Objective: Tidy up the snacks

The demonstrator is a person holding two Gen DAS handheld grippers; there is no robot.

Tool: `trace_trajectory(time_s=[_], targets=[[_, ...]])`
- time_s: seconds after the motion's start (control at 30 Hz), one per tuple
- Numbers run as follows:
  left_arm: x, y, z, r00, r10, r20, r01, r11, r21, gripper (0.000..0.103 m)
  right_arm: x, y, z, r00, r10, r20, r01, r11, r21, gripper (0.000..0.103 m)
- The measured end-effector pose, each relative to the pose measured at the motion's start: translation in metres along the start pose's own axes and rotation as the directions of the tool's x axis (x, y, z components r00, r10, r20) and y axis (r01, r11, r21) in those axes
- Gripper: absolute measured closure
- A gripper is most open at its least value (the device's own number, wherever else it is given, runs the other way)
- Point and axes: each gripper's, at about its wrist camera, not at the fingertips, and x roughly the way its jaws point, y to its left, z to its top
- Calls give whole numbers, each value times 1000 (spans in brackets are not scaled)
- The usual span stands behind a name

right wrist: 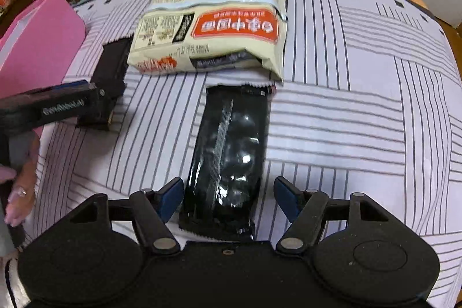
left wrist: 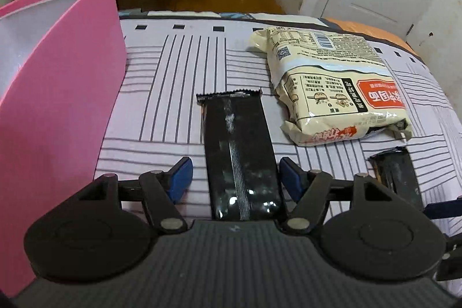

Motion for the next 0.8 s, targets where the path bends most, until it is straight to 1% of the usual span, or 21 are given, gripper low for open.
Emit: trace_trajectory(time_s=[0.07,0.1,0.13,0.2,0.23,0.27,0.33,0.5,0.57,0.7,0.8], targets=[[3,-3,1,1000,7,16,-7,1000,16,36,2,0,2,1000,-3,9,3,1000,0,33],[4,-3,1,1000,7,24,-7,1000,18,36,2,1,2,1000,-7,14,7,1000,-9,36],[5,-4,1,999,4,35,-5,1000,22,36,2,3,1,1000,-11,21,12,1000,-23,45],[6,-7,1,999,-1,42,-1,999,51,37,1,4,2,999,-19,31,20,999,-35,47],[6,-8,1,999,1,43,-4,998,61,39,0,3,2,999,-19,33,20,999,-33,47],[5,-8,1,999,1,42,-3,998,64,47,-1,3,2,999,-16,35,17,999,-29,48],[3,-7,3,999,-10,33,8,998,59,51,-3,0,3,999,-8,34,8,1000,-19,48],[-1,-4,3,999,-31,8,30,999,42,53,-5,0,2,999,23,41,-23,1000,-3,49],[-5,-5,2,999,-37,9,37,998,42,53,-5,1,0,999,21,45,-22,1000,5,49],[-18,-6,-2,999,-48,14,48,998,43,53,-6,3,-2,1000,5,28,-6,1000,20,50],[-29,-6,-5,998,-56,17,56,998,38,53,-13,7,-4,999,9,44,-10,1000,24,50]])
